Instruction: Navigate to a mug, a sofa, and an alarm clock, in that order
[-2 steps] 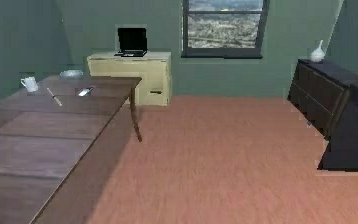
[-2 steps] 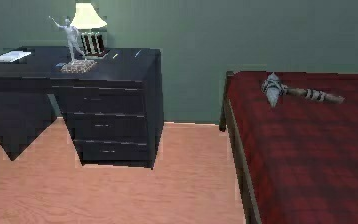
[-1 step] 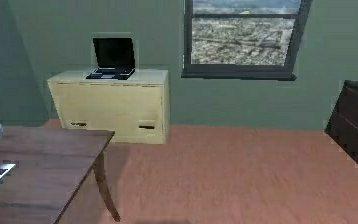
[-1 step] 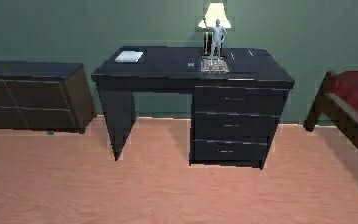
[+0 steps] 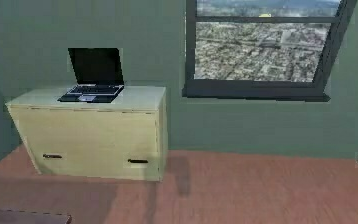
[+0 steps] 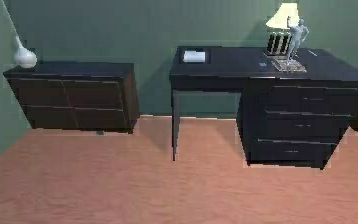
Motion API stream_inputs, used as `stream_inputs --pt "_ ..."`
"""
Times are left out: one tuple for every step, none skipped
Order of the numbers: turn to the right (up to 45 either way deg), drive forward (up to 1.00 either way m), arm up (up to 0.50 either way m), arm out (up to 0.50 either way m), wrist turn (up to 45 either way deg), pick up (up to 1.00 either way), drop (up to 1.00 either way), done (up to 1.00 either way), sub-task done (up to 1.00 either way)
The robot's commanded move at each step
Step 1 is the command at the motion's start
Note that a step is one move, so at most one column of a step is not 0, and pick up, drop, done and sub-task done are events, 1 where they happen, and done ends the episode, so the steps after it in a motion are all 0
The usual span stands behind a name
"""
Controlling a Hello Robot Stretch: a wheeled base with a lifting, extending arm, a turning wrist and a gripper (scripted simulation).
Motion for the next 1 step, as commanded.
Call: stream_inputs --pt "-45.0 0.00 0.00 0.00 0.0 0.00 0.00 0.00 0.00"
